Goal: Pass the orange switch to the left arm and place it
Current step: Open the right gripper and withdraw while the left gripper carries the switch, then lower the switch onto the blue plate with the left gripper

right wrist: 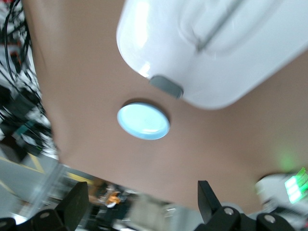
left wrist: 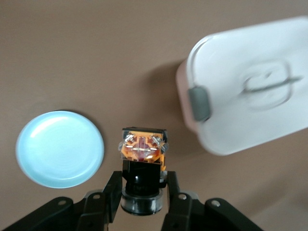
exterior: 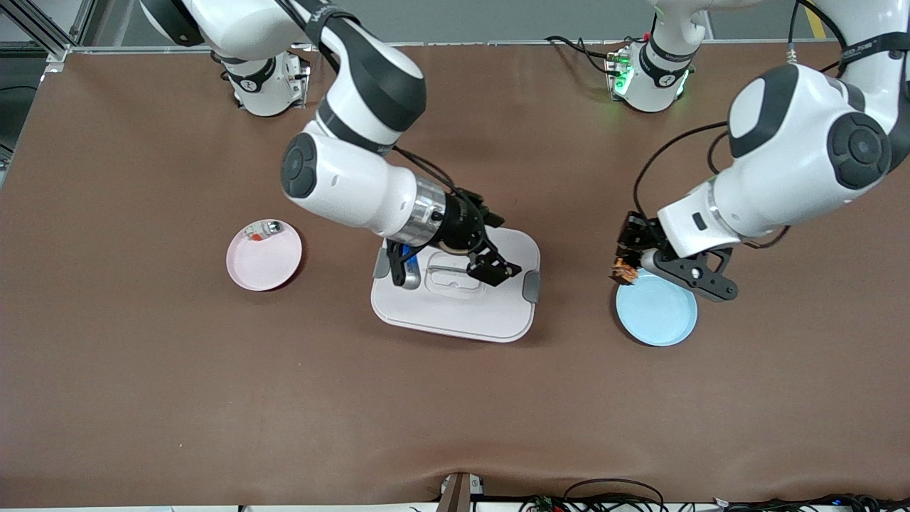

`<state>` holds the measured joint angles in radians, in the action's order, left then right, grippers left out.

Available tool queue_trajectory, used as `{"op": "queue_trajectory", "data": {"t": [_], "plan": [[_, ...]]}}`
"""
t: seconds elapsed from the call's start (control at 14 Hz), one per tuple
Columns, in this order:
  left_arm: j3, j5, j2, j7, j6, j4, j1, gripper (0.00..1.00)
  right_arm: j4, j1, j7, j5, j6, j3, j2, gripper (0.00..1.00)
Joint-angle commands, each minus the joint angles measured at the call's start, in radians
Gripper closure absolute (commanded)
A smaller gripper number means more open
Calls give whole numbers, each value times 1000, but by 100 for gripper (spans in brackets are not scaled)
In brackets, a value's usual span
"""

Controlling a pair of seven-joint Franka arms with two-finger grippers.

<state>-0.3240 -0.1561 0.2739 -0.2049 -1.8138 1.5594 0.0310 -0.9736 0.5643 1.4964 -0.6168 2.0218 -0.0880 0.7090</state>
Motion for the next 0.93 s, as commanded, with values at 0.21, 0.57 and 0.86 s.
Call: {"op": "queue_trajectory", "data": {"t": [0.21,0.57,0.86], "plan": [[-6,174,-1,-315,2,82,34,100,6,-99,-564,142,-326,-7,-52,0],[-7,277,19,-532,-94,178,36,100,4,-233,-1029,343,-609,-7,-121,0],[-7,291,37,-801,-223,261,76,100,4,-339,-1286,497,-828,-10,-149,0]]}}
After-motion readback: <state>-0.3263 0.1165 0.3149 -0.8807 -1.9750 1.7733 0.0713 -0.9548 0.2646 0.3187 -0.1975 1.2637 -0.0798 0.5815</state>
